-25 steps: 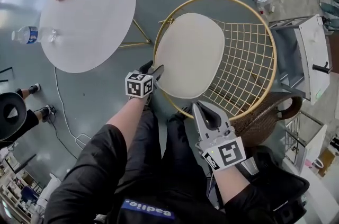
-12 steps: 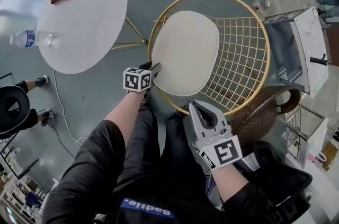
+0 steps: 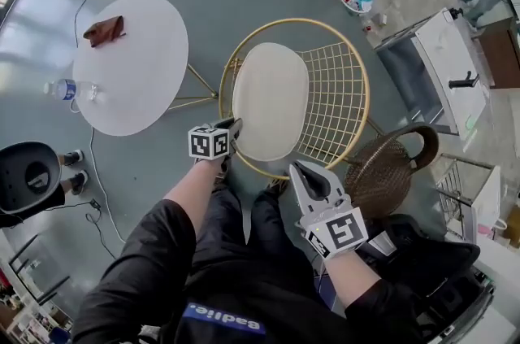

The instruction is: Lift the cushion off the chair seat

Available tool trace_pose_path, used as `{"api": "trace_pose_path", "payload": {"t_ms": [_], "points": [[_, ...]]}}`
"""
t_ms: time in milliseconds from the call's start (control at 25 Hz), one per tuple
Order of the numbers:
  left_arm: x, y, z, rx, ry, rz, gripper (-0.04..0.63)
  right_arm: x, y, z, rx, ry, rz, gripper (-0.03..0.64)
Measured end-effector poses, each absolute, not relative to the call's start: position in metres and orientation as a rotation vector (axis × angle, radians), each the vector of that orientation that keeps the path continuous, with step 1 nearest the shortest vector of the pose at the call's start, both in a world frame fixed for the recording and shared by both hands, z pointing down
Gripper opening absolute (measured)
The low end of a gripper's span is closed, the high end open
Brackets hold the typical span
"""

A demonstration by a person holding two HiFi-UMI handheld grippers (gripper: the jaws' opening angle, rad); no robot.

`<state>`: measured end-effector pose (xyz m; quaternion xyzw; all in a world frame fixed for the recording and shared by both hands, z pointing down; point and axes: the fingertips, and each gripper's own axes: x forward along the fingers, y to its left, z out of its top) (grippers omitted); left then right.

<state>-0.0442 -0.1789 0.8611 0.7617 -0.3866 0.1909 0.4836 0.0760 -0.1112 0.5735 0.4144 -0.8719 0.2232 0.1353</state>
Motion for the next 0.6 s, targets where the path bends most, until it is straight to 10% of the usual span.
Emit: {"api": "trace_pose_path", "payload": {"t_ms": [600], "points": [[0.018, -0.195, 0.722, 1.908, -0.837, 0.239, 0.034, 0.139, -0.126, 0.507, 1.389, -2.530, 0.577, 0.026]]}}
